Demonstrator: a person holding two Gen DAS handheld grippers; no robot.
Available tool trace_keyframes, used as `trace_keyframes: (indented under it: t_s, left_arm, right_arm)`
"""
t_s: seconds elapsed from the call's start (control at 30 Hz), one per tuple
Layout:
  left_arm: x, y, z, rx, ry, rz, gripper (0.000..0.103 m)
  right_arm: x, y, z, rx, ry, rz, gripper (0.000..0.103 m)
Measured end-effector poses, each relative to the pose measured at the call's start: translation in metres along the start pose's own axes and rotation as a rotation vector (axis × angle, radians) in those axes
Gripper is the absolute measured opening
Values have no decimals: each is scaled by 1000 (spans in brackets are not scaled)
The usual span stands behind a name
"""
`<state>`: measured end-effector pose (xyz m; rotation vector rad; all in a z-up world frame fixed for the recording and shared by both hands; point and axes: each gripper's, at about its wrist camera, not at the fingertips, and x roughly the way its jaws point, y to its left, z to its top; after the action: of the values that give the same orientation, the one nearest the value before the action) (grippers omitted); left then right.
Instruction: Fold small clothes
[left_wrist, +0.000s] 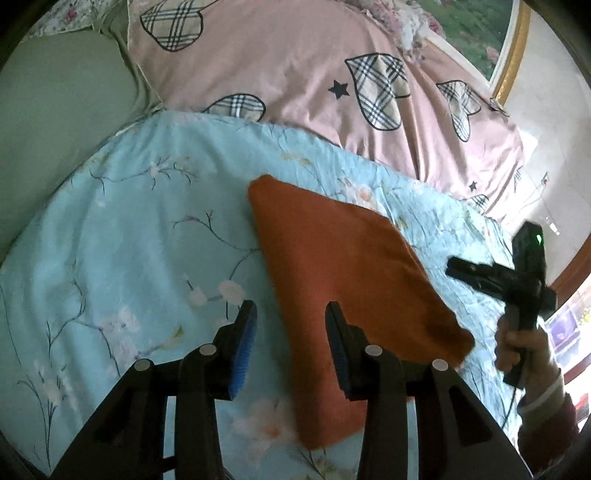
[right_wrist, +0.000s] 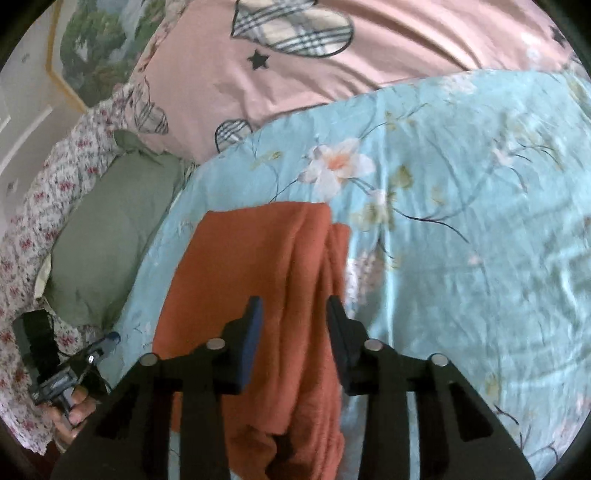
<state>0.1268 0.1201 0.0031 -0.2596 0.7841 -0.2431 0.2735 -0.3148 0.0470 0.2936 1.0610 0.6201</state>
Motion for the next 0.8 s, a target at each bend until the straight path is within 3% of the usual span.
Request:
trace_keyframes:
  t_s: [0.2, 0.47, 0.5, 0.53, 0.6, 0.67, 0.73, 0.8]
  left_arm:
    - [16, -26, -20, 35, 54, -86, 39]
    - [39, -44, -29, 75, 117, -132, 39]
    - [40, -45, -29, 76, 120, -135, 39]
    - [40, -46, -29, 78, 119, -137, 39]
    - [42, -49, -29, 85, 120, -139, 39]
    - [43, -52, -29, 91, 122, -141, 39]
    - [41, -54, -28, 102, 117, -158, 39]
    - [40, -57, -30, 116, 119, -185, 39]
  right_arm:
    - [42, -3, 6, 30, 76, 1, 36]
    - [50, 14, 18, -13, 64, 1, 36]
    - [50, 15, 20, -20, 64, -1, 34]
    - [50, 19, 21, -36, 68, -8, 9]
    - [35, 27, 24, -51, 31, 24, 10]
    - [4, 35, 25, -55, -62, 123, 10]
    - [-17, 36, 20, -69, -115, 122, 10]
    - [-14, 22, 13, -48, -93, 90, 10]
